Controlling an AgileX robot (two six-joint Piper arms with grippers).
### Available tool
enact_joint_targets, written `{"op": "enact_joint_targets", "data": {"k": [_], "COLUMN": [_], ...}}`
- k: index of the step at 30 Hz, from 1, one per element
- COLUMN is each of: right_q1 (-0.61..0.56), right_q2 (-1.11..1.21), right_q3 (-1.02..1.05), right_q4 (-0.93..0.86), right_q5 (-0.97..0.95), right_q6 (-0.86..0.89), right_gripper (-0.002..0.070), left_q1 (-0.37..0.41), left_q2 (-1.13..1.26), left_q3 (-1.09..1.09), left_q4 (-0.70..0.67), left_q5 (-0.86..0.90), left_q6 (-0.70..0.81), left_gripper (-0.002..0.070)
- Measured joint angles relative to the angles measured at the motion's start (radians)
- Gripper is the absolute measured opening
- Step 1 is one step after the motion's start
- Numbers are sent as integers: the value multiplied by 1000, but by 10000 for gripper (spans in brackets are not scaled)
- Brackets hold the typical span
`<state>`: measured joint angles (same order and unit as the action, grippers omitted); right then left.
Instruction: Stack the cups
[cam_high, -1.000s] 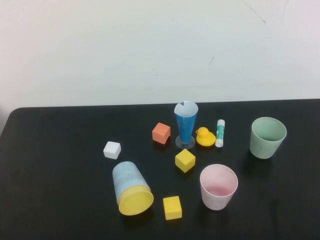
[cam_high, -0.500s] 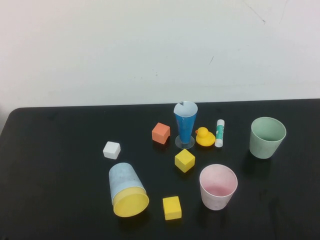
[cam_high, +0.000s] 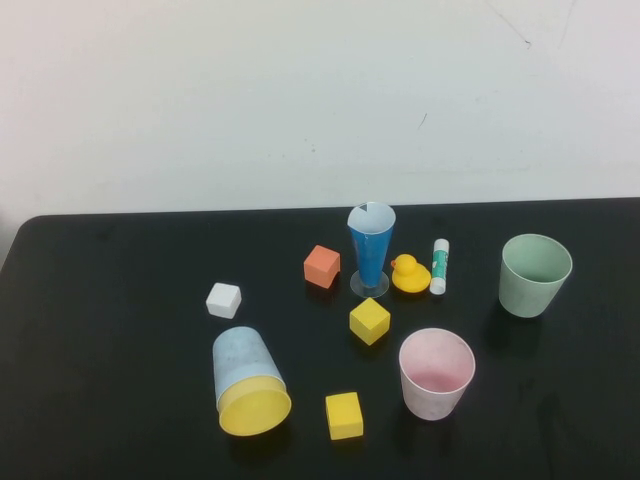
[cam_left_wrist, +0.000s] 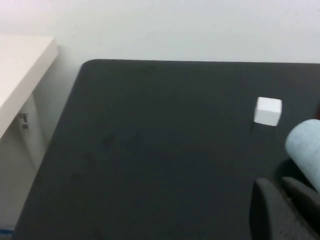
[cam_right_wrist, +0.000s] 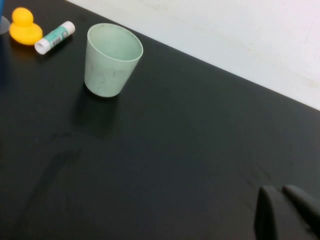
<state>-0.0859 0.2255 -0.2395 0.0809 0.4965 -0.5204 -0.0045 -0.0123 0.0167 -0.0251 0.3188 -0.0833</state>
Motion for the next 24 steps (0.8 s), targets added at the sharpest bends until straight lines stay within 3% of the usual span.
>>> {"op": "enact_joint_targets", "data": {"k": [5,24], "right_q1": [0,0], "right_q2": [0,0], "right_q3": [0,0], "right_q4": [0,0], "right_q5": [0,0], "right_q6": [0,0], "right_gripper": [-3,-3], "left_q1": [-53,-55], "left_q2": [-2,-2], "left_q3": [0,0], "left_q4": [19,25], "left_q5": [0,0], "left_q6": [-5,18], "left_gripper": [-1,-1]}}
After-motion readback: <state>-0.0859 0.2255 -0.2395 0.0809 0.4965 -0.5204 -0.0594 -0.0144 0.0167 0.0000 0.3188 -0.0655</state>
